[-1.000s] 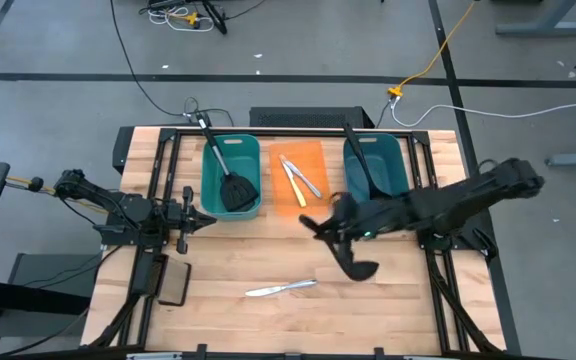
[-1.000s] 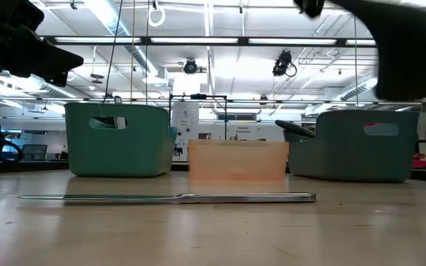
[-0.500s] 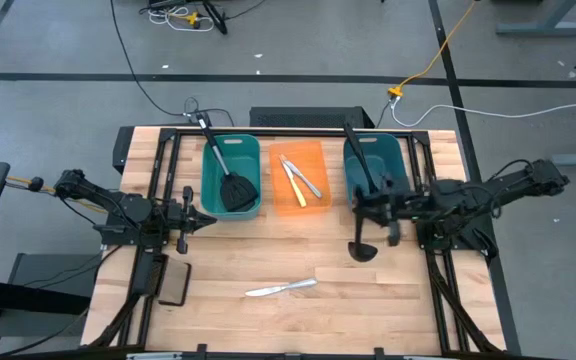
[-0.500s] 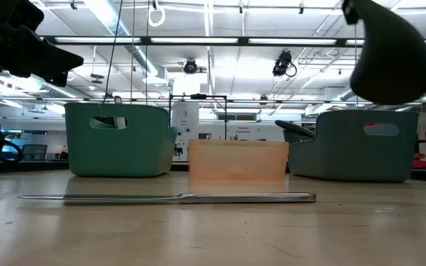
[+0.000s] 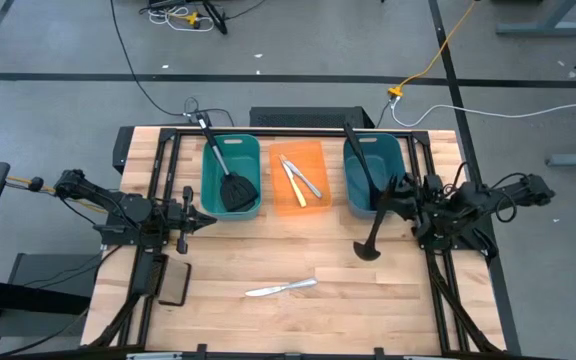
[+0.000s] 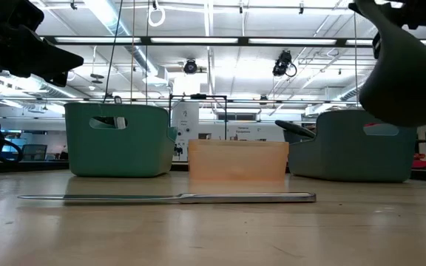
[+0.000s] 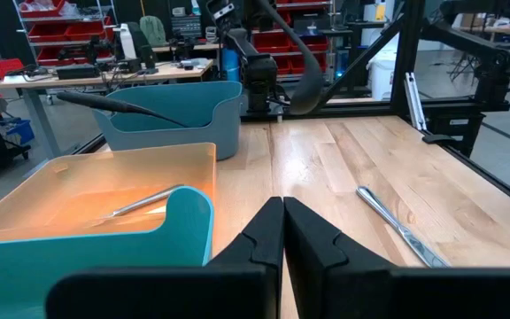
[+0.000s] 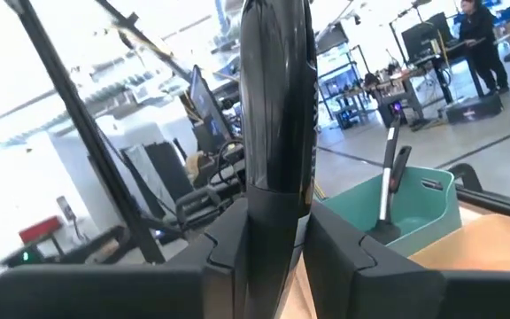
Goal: Pick & Place Kitchen Items
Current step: Put the black spoon into the dark green bin
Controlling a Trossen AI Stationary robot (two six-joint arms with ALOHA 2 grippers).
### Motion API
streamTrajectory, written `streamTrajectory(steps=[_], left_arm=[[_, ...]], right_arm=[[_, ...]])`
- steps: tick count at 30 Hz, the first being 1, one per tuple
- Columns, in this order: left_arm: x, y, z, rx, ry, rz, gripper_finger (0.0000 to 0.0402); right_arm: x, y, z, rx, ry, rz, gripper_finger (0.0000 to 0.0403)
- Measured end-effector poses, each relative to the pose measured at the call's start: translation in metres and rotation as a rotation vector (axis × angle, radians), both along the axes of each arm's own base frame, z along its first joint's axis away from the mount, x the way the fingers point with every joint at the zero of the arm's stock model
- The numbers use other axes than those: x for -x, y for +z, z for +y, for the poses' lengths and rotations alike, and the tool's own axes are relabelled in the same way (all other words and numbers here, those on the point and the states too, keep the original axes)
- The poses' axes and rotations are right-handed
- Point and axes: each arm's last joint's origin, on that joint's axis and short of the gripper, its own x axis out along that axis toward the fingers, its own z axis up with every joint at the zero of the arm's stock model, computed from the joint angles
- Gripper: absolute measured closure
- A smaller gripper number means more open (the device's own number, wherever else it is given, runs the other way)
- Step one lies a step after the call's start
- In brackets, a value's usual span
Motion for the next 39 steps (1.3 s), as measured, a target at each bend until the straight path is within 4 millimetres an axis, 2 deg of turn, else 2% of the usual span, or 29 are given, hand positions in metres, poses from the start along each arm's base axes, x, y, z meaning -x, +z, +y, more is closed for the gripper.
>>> streamTrajectory(steps=[7, 12, 16, 22, 26, 29, 33, 39], left_arm=[[0.000, 0.000, 0.000, 0.004, 0.001, 0.000, 0.0384], [0.000, 0.000, 0.000, 0.004, 0.000, 0.000, 0.0384], [0.000, 0.000, 0.000, -0.003, 0.003, 0.000, 0.0384], [0.000, 0.000, 0.000, 0.001, 0.007, -0.001, 0.0384], [0.000, 0.000, 0.000, 0.000, 0.007, -0.001, 0.0384], [0.000, 0.000, 0.000, 0.003, 0.008, -0.001, 0.0384], [0.000, 0.000, 0.000, 0.003, 0.008, -0.001, 0.0384], [0.000, 0.000, 0.000, 0.003, 0.008, -0.001, 0.0384]], right_arm=[[0.008, -0.002, -0.004, 0.030, -0.042, 0.011, 0.0318], [0.009, 0.011, -0.004, 0.044, -0.061, -0.115, 0.0318], [0.004, 0.031, -0.004, 0.089, -0.154, -0.100, 0.0318], [-0.009, 0.077, -0.011, 0.131, -0.475, 0.137, 0.0318], [-0.020, 0.108, -0.016, 0.181, -0.589, 0.290, 0.0318], [-0.032, 0.121, -0.022, 0.197, -0.663, 0.390, 0.0318], [-0.051, 0.122, -0.038, 0.174, -0.735, 0.492, 0.0318], [-0.075, 0.095, -0.076, 0.013, -0.813, 0.651, 0.0318]])
